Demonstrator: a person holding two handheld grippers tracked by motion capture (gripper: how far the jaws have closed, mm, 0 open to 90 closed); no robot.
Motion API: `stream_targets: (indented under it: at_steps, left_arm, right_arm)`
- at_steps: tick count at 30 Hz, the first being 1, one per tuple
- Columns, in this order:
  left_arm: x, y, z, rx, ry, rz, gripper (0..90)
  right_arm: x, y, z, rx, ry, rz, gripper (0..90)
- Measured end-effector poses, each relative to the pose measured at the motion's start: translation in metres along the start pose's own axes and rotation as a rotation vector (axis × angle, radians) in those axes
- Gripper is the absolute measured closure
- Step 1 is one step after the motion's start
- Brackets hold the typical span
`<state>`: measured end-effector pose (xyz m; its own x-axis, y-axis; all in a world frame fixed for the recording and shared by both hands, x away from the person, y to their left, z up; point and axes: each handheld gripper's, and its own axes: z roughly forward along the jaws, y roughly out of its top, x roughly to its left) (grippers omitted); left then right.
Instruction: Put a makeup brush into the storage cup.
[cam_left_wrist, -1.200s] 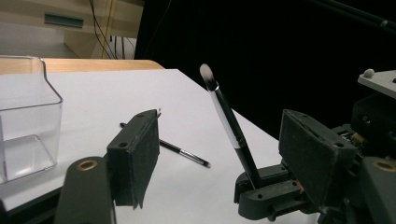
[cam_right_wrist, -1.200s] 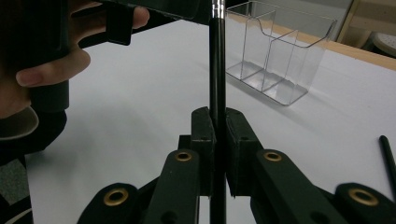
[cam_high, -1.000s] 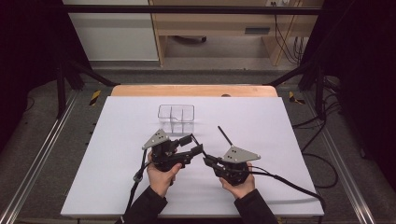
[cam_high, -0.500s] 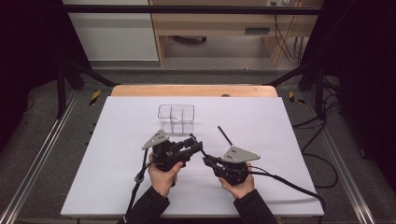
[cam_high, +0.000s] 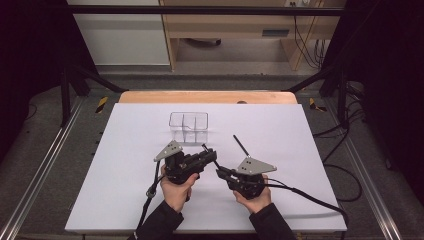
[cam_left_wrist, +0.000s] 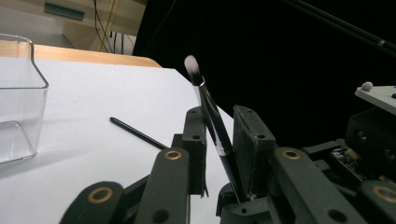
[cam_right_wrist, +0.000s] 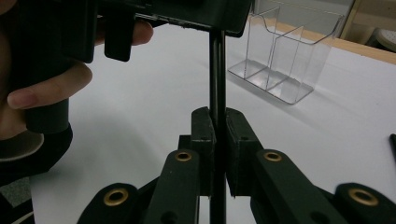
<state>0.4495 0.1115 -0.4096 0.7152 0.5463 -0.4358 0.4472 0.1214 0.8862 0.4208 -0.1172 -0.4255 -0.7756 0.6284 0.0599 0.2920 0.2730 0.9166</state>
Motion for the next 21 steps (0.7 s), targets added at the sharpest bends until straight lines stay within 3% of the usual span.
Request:
stream_targets:
  at_steps: [21]
  left_arm:
    - [-0.0048,-0.0013,-0.0017,-0.017,-0.032,-0.004,80.1]
  right_arm:
    - [0.0007,-0.0006,0.0016,0.005,0.009,-0.007,83.4]
